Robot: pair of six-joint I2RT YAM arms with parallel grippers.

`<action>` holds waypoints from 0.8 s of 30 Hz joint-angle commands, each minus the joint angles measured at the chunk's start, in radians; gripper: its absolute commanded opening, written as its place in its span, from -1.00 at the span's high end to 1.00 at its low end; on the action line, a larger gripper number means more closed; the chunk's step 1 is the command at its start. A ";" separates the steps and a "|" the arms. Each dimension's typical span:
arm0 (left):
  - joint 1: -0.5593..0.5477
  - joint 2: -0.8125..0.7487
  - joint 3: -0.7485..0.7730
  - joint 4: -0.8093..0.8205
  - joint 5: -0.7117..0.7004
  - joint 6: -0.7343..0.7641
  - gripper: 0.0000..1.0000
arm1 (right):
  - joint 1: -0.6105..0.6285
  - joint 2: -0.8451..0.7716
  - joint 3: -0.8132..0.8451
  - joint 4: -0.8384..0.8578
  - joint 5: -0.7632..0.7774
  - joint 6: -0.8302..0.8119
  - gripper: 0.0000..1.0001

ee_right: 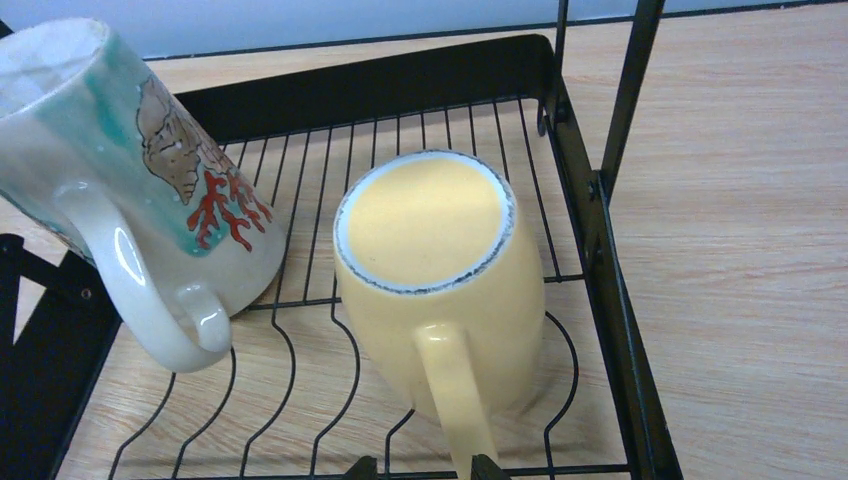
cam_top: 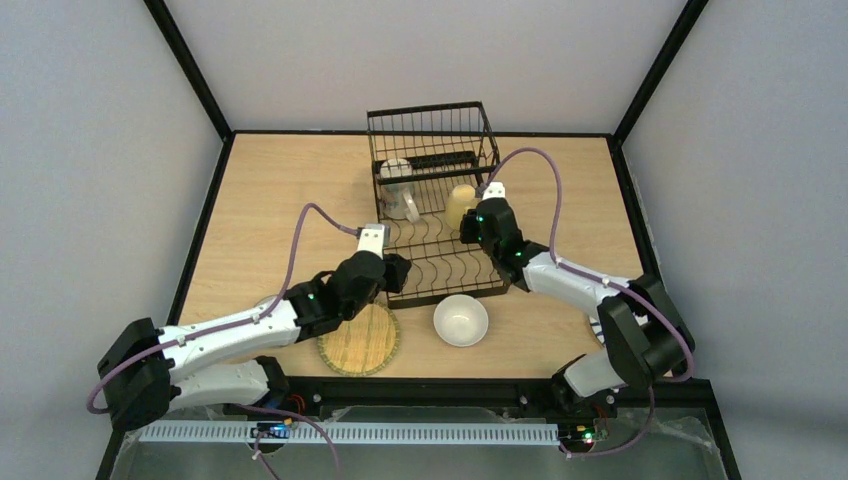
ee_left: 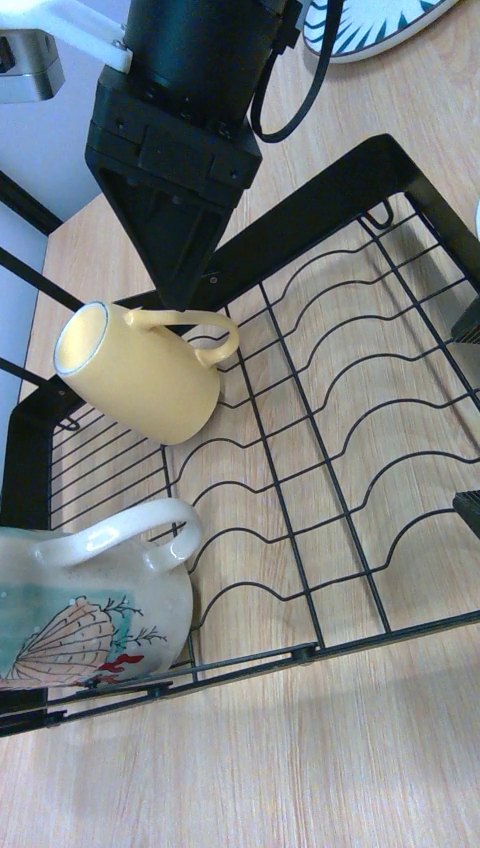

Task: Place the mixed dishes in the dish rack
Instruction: Move the cup to the dish rack.

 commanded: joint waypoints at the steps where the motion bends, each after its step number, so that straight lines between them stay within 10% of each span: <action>1: -0.006 -0.006 0.014 -0.027 -0.016 0.008 -0.66 | 0.006 0.023 -0.017 0.013 0.038 -0.011 -0.16; 24: -0.006 -0.060 -0.025 -0.017 -0.009 0.028 -0.67 | 0.006 0.222 0.090 0.152 0.064 -0.080 -0.52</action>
